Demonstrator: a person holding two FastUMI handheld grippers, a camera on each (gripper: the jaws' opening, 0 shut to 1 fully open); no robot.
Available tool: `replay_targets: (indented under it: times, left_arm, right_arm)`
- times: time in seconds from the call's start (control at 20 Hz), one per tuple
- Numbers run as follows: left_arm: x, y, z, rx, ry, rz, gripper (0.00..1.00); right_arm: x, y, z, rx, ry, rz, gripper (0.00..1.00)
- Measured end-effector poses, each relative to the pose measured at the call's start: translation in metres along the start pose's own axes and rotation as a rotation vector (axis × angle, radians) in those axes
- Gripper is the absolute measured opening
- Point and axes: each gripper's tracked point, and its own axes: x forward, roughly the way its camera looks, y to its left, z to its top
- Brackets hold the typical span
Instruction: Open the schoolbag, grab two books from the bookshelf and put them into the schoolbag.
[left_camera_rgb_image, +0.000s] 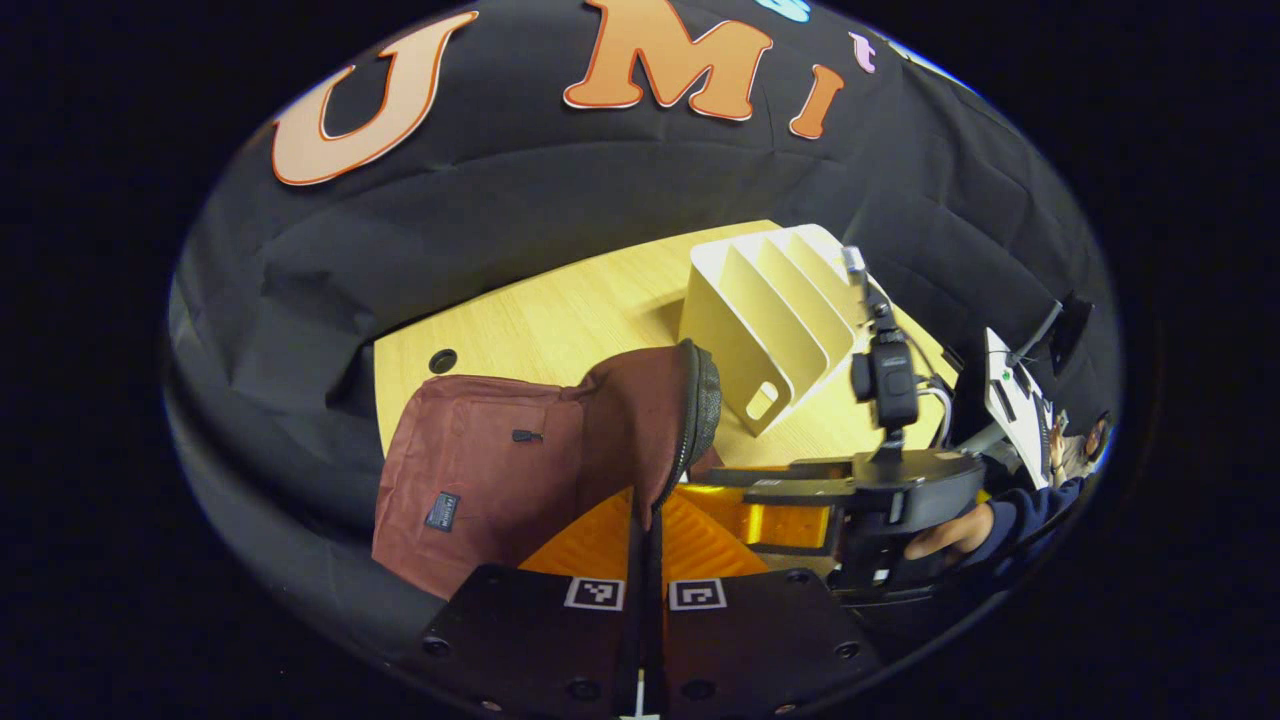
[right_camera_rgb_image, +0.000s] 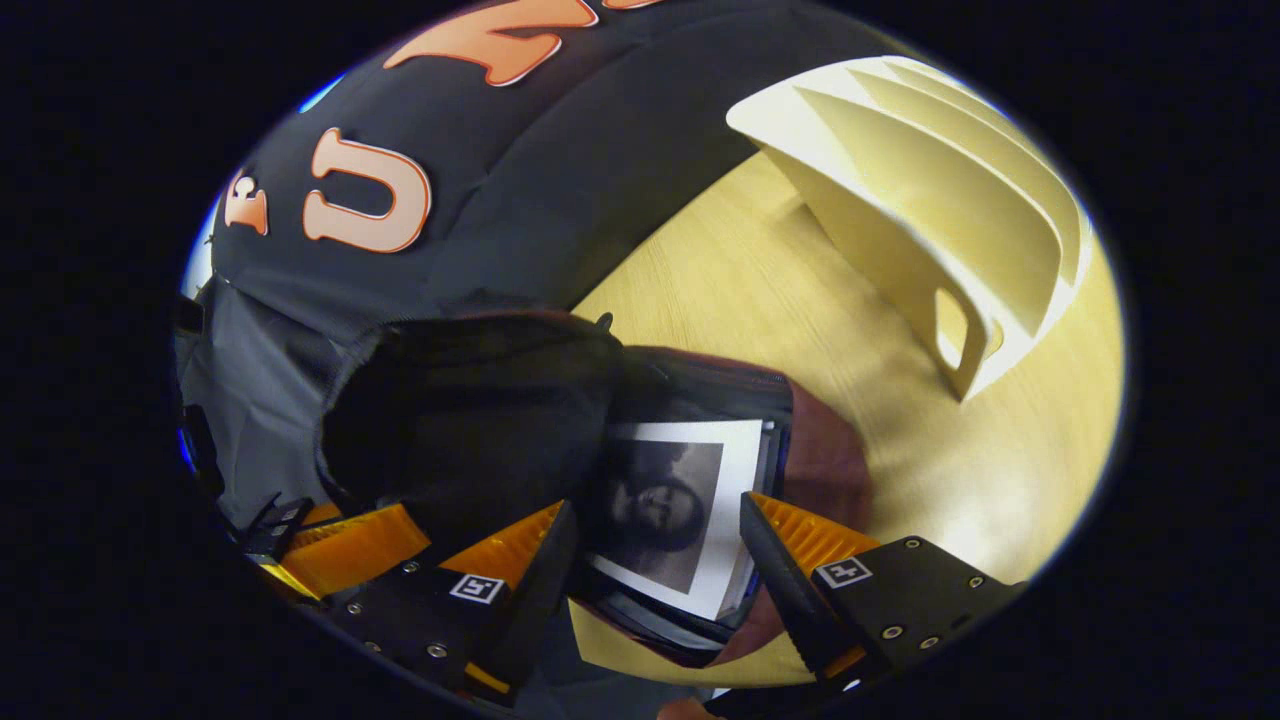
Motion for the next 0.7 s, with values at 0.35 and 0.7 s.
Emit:
replay_targets:
  times: [0.35, 0.7]
  left_arm:
    - [0.009, -0.032, 0.013, 0.011, -0.053, -0.031, 0.22]
    - [0.025, -0.084, 0.04, -0.06, -0.146, -0.051, 0.74]
  right_arm:
    - [-0.07, -0.038, 0.07, -0.114, -0.121, -0.058, 0.97]
    - [-0.151, -0.096, 0.155, -0.277, -0.237, -0.136, 0.97]
